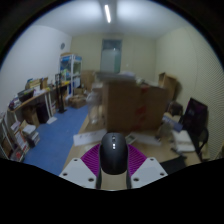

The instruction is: Arrange mouse

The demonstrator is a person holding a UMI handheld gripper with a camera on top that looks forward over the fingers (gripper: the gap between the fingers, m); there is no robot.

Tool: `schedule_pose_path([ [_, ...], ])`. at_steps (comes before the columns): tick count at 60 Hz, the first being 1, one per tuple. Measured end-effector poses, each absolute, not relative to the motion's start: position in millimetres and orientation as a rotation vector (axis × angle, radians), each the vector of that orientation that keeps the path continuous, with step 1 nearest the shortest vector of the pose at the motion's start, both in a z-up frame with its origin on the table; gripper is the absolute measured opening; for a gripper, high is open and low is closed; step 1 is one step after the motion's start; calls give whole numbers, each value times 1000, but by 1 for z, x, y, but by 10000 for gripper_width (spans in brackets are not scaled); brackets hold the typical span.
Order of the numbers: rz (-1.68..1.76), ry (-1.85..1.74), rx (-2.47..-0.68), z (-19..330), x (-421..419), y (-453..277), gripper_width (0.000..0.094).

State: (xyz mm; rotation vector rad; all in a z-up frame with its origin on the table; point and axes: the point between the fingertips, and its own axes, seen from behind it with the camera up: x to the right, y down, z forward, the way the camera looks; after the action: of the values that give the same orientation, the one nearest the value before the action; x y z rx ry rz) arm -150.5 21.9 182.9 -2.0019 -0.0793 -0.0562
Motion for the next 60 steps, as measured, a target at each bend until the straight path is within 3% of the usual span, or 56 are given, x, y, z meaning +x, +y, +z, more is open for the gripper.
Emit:
schedule_pose_path([
  [5, -99, -27, -1911, 239, -91, 23, 333],
  [11, -165, 21, -1880, 254, 3, 25, 334],
  [16, -211, 57, -1913, 221, 77, 26, 331],
  [25, -130, 51, -2119, 94, 130, 9, 346],
  [32, -67, 19, -2218, 29, 143, -3, 364],
  [37, -17, 44, -2262, -3, 142, -8, 401],
  [38, -11, 51, -2272, -8, 143, -10, 471],
  [41, 1, 54, -2241, -8, 143, -7, 448],
  [42, 2, 56, -2250, -6, 143, -8, 527],
  [43, 2, 53, -2256, -7, 142, -10, 475],
  [47, -10, 38, -2279, -9, 142, -12, 537],
  [49, -17, 45, -2305, -8, 142, -16, 667],
  [54, -3, 79, -2333, -5, 136, -25, 860],
  [60, 9, 131, -2338, 15, 122, -46, 835],
])
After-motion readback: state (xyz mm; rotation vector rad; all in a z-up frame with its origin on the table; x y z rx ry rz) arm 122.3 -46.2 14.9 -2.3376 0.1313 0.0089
